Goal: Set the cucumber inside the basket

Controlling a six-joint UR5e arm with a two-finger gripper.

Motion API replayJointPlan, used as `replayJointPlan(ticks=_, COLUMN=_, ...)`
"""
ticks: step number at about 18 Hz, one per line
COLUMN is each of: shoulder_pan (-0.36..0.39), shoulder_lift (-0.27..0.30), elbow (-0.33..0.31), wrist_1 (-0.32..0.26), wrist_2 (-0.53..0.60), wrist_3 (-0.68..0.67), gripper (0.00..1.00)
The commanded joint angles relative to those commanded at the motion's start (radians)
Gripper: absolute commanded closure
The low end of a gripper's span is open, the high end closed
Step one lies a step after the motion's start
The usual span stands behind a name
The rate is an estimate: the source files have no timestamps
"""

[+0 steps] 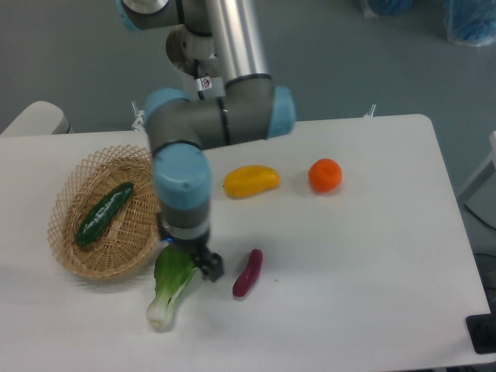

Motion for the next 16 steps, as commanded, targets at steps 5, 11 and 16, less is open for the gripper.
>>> replayJointPlan(ticks=5, shoulder_pan=0.083, shoulder_lift=-0.011, elbow=0.005, wrist_1=0.005, wrist_2=0.024, wrist_3=0.180, gripper=0.00)
replayJointPlan(ticks=11, shoulder_pan=0.120, shoulder_lift=-0.063, elbow=0.086, wrist_1=-0.009, wrist_2=0.115, wrist_3=0.269, gripper=0.00)
replayJointPlan(ticks=16, shoulder_pan=0.192, shoulder_lift=-0.107, elbow=0.141, wrist_1=-0.008, wrist_2=0.086, wrist_3=0.391, gripper=0.00)
